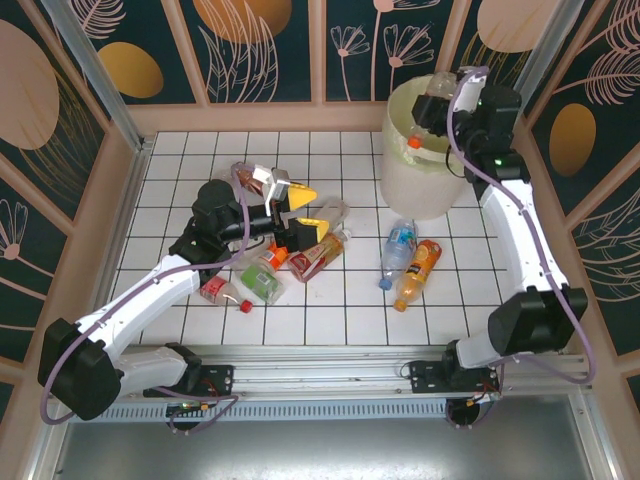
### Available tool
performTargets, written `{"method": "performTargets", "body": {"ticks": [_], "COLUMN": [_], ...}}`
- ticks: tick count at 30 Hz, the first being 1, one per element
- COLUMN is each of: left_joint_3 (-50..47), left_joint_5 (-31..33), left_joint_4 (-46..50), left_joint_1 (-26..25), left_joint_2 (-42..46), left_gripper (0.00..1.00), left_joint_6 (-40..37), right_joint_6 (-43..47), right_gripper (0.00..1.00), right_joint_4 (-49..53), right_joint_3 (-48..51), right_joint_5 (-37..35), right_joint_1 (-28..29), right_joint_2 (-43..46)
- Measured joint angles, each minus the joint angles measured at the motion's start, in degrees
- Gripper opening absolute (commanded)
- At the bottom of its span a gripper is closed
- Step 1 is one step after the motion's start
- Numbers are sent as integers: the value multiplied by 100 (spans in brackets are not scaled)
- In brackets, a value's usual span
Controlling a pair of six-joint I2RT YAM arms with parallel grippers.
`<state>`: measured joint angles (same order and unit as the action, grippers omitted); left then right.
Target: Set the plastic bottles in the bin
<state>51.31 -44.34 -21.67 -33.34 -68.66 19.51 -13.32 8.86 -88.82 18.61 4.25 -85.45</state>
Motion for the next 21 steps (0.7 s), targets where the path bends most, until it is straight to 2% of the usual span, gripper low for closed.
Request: {"method": "performTargets", "body": {"ticks": [9, 21], "left_joint_3": [0, 0], "left_joint_5": [0, 39], "left_joint_4": [136, 245], "left_joint_1": [0, 0], "left_joint_2": [-13, -39], "left_gripper": [99, 99], "left_joint_6": [-87, -144], "right_joint_6": [-271, -227], "right_gripper": [52, 55], "right_joint_4": [426, 1805], "right_joint_3": [-664, -1703], "right_joint_5": [-577, -866], "right_joint_1": [-610, -680], "right_joint_2": [-824, -2002]}}
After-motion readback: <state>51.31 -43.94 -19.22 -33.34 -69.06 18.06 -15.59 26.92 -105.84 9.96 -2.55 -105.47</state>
